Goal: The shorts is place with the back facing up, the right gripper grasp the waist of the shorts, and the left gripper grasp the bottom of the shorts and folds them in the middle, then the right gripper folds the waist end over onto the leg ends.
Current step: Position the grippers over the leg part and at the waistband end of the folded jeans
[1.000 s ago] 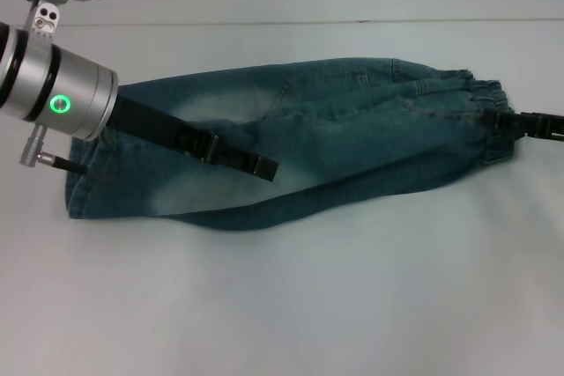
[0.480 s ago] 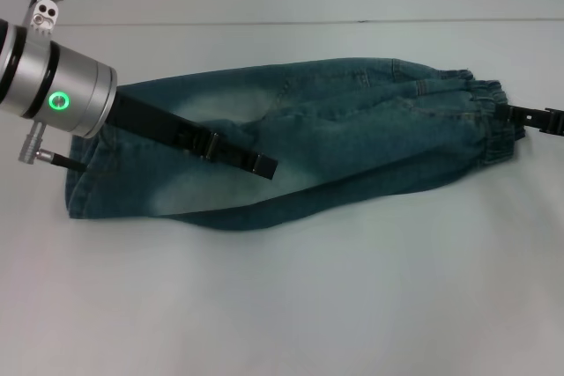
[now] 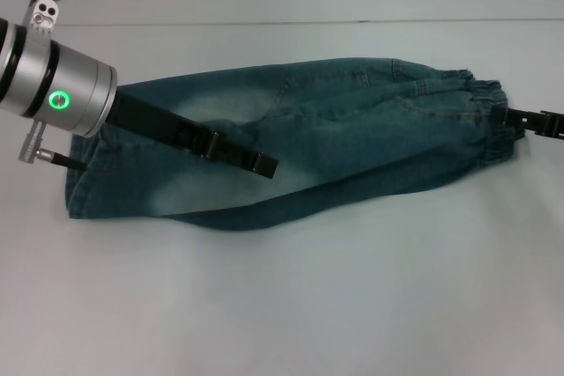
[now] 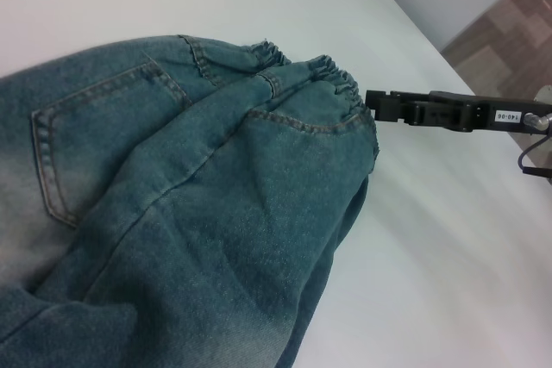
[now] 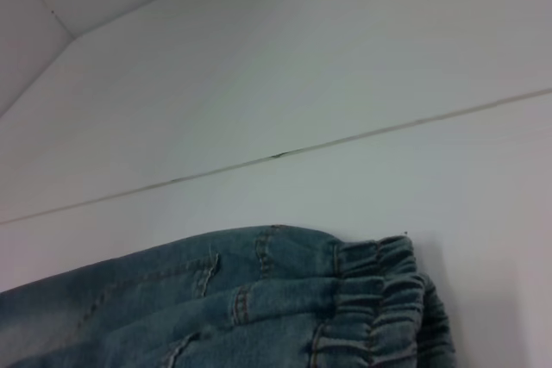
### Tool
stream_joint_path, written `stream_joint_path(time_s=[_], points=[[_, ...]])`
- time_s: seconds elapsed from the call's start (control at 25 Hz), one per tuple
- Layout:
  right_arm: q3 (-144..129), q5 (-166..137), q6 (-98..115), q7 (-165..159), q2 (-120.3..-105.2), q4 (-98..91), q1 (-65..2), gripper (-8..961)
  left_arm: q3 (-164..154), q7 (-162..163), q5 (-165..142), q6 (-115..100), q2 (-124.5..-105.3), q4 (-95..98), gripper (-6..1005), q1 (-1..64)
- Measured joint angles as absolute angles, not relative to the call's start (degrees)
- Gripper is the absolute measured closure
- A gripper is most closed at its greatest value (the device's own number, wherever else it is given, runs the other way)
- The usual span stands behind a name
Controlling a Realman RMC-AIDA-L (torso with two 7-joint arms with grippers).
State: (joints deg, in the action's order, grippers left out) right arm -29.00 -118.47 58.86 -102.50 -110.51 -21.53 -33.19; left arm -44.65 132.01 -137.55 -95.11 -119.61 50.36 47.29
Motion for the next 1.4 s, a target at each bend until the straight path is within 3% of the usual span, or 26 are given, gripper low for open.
stream_joint_path(time_s=[0.76,1.4], points=[[-29.2,-117.18,57.28,-102.73,-110.59,-20.55,-33.55,36,-44.56,132.01,-137.55,-95.37,-119.45,50.35,181,47.65],[-29.53,-117.15,55.51,-102.15,-111.84,-20.45,-33.93,37,-44.56,132.01,-137.55,-95.45,-119.33,50.27,183,47.9]])
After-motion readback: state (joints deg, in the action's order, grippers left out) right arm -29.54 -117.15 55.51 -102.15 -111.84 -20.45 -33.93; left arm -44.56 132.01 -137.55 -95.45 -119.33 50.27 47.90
